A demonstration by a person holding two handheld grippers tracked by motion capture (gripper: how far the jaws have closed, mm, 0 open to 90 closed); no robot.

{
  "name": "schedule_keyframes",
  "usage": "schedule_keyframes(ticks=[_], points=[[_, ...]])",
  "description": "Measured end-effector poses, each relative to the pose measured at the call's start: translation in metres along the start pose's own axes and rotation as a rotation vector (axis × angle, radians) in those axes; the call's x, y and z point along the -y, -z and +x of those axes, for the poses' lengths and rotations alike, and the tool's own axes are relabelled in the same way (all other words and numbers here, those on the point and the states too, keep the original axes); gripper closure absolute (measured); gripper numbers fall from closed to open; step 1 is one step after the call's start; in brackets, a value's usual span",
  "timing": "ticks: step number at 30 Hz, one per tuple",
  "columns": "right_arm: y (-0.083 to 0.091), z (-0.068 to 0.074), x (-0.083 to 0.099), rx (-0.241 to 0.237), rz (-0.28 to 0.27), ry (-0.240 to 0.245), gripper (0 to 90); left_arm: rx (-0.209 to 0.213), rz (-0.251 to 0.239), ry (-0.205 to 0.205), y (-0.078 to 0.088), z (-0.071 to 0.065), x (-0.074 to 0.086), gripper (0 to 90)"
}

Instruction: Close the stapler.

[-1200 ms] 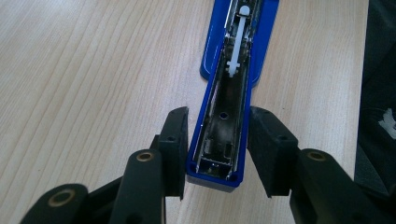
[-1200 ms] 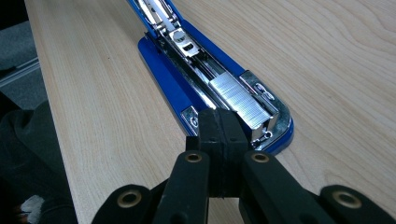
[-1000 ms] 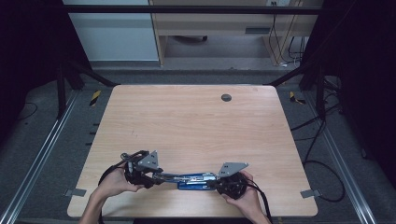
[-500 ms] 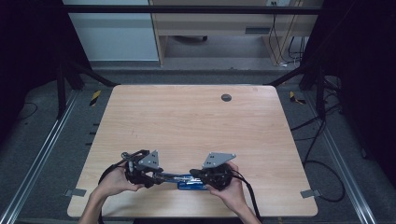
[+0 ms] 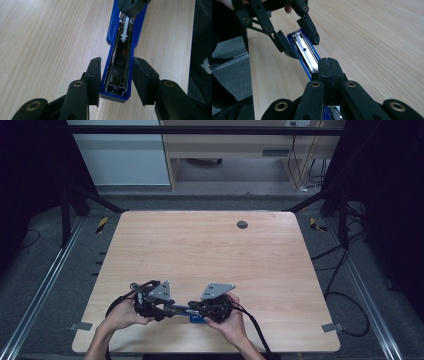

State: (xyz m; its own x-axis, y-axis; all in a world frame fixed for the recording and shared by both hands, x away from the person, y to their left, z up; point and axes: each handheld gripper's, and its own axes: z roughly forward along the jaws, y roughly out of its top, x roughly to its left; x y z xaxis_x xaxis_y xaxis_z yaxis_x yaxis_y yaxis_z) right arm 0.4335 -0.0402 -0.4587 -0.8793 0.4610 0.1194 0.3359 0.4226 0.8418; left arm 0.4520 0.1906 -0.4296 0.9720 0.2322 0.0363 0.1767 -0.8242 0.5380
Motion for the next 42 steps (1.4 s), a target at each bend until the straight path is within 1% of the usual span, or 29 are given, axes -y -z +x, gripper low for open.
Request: schedule_keyframes(ticks=[5, 7, 12, 17, 22, 27, 28, 29, 30, 33, 36, 37, 38, 40, 41, 42], points=[[-0.007, 0.003, -0.001, 0.010, 0.010, 0.012, 90.0, -0.001, 0.000, -0.001, 0.000, 0.000, 0.000, 59.8], [-0.009, 0.004, 0.000, 0.006, 0.014, 0.002, 90.0, -0.001, 0.000, 0.000, 0.000, 0.000, 0.000, 59.8], [-0.012, 0.004, -0.001, 0.010, -0.007, -0.025, 90.0, -0.002, -0.003, 0.001, 0.001, 0.000, 0.000, 59.7], [-0.016, 0.007, -0.001, 0.025, -0.016, -0.017, 90.0, -0.003, -0.007, 0.000, 0.000, 0.000, 0.000, 59.8], [-0.020, 0.009, 0.000, 0.021, 0.002, -0.020, 90.0, -0.005, -0.002, -0.006, 0.001, 0.000, 0.000, 59.6], [-0.025, 0.010, 0.001, 0.016, 0.013, -0.019, 90.0, -0.011, -0.007, 0.000, 0.002, 0.000, -0.001, 59.1], [-0.025, 0.010, 0.001, 0.017, 0.011, -0.019, 90.0, -0.013, -0.019, 0.010, 0.002, 0.000, -0.001, 59.0], [-0.024, 0.010, 0.001, 0.016, 0.010, -0.020, 90.0, -0.014, -0.020, 0.006, 0.003, 0.000, -0.001, 58.9], [-0.024, 0.010, 0.001, 0.015, 0.011, -0.021, 90.0, -0.014, -0.038, 0.016, 0.004, 0.000, -0.001, 58.8], [-0.023, 0.009, 0.000, 0.017, 0.011, -0.020, 90.0, -0.021, -0.081, 0.026, 0.011, 0.000, -0.001, 56.9], [-0.022, 0.009, 0.000, 0.017, 0.013, -0.017, 90.0, -0.039, -0.119, 0.039, 0.019, -0.001, -0.001, 54.0], [-0.022, 0.009, 0.000, 0.017, 0.013, -0.018, 90.0, -0.043, -0.147, 0.055, 0.021, -0.001, -0.001, 53.7], [-0.022, 0.009, 0.000, 0.017, 0.012, -0.019, 90.0, -0.051, -0.155, 0.054, 0.024, -0.001, -0.001, 53.2], [-0.022, 0.009, 0.000, 0.017, 0.013, -0.020, 90.0, -0.078, -0.193, 0.084, 0.028, -0.001, -0.001, 52.4], [-0.022, 0.009, 0.000, 0.018, 0.012, -0.020, 90.0, -0.088, -0.209, 0.092, 0.030, -0.001, 0.000, 52.1], [-0.022, 0.009, 0.000, 0.017, 0.012, -0.021, 90.0, -0.118, -0.228, 0.111, 0.033, 0.000, 0.001, 52.0]])
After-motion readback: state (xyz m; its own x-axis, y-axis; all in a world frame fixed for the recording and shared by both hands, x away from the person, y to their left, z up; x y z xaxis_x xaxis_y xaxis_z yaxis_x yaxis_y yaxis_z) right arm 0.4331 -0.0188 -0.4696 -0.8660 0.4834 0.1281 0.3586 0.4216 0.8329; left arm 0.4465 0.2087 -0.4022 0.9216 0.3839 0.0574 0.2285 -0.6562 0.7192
